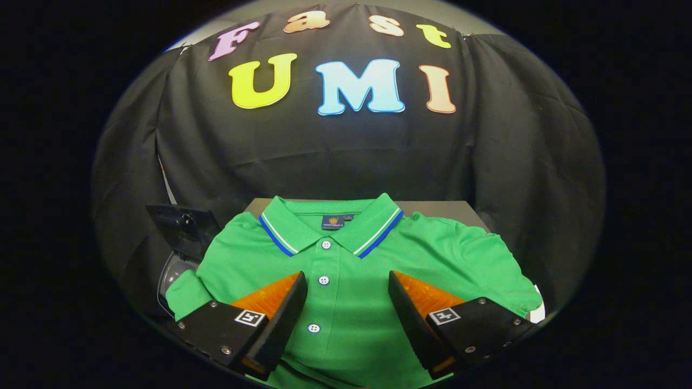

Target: Put the clothes into the washing machine and then close the washing machine lid.

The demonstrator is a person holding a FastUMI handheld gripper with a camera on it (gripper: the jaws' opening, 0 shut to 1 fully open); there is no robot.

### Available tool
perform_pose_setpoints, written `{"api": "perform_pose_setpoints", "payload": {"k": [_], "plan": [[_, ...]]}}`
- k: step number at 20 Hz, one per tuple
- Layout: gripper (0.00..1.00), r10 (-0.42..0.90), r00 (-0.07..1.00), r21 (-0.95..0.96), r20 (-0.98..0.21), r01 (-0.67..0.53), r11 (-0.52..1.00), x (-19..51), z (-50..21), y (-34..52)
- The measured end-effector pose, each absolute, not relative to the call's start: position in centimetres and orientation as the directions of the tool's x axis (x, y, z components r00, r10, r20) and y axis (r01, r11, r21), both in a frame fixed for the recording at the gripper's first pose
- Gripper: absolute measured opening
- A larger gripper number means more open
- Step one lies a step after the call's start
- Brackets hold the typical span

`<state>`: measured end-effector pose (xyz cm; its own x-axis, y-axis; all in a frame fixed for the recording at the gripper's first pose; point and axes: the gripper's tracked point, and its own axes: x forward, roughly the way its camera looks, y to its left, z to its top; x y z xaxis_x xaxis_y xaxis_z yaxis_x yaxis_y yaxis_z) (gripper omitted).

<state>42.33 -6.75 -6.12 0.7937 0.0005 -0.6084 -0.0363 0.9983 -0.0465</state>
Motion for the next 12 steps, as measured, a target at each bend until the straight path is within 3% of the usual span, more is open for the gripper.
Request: {"api": "perform_pose_setpoints", "payload": {"k": [4, 5, 6, 7, 11, 12], "plan": [[0.92, 0.026, 0.776, -0.031, -0.630, -0.058, 0.998, 42.2, -6.3, -6.8], [0.87, 0.036, 0.780, -0.026, -0.625, -0.066, 0.997, 42.3, -6.2, -6.6], [0.81, 0.049, 0.785, -0.015, -0.617, -0.074, 0.997, 42.1, -6.2, -6.4], [0.63, 0.059, 0.793, -0.005, -0.606, -0.077, 0.997, 42.2, -6.0, -6.3], [0.28, 0.087, 0.812, 0.008, -0.577, -0.101, 0.995, 42.2, -6.4, -5.6], [0.24, 0.094, 0.814, 0.003, -0.573, -0.112, 0.994, 42.1, -6.3, -5.5]]}}
